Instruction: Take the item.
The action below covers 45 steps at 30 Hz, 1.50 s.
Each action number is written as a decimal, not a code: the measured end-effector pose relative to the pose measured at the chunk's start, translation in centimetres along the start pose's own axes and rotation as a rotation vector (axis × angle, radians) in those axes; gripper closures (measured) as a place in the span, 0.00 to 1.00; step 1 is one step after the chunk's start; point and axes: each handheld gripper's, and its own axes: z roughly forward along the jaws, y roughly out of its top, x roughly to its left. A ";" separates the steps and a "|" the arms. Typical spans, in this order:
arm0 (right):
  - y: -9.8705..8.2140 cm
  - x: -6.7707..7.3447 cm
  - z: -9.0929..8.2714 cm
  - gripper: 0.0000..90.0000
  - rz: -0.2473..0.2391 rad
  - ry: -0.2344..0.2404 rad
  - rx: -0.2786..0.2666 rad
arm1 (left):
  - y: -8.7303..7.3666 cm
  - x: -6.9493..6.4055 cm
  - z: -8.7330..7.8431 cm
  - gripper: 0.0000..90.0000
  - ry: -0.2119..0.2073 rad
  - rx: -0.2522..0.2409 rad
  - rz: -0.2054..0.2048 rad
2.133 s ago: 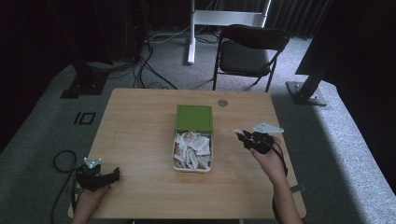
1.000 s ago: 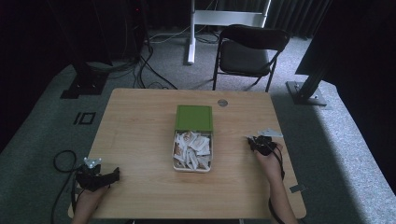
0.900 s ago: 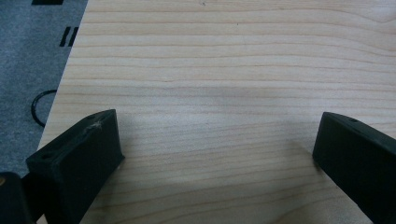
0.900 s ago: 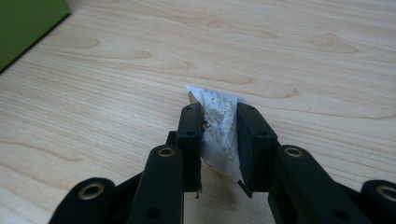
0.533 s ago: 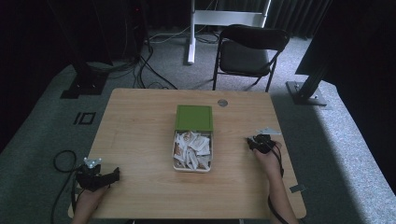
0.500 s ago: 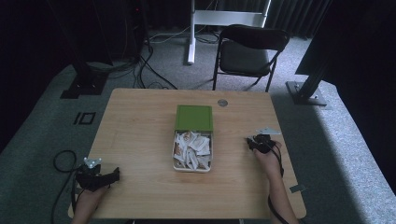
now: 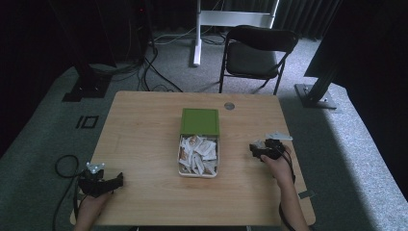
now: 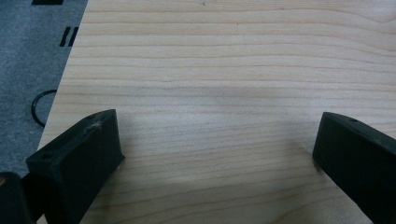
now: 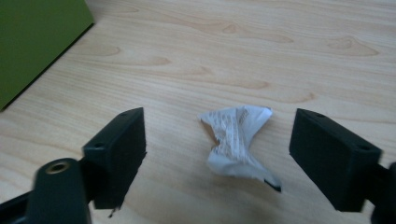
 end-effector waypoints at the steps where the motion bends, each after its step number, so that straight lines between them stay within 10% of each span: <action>1: -0.1 0.0 -0.2 0.19 0.001 0.003 -0.003 | 0.0 0.0 0.0 0.02 0.000 0.000 0.000; 45: -6.3 0.9 -5.8 0.16 -0.045 0.055 0.046 | 0.0 0.0 0.0 0.02 0.000 0.000 0.000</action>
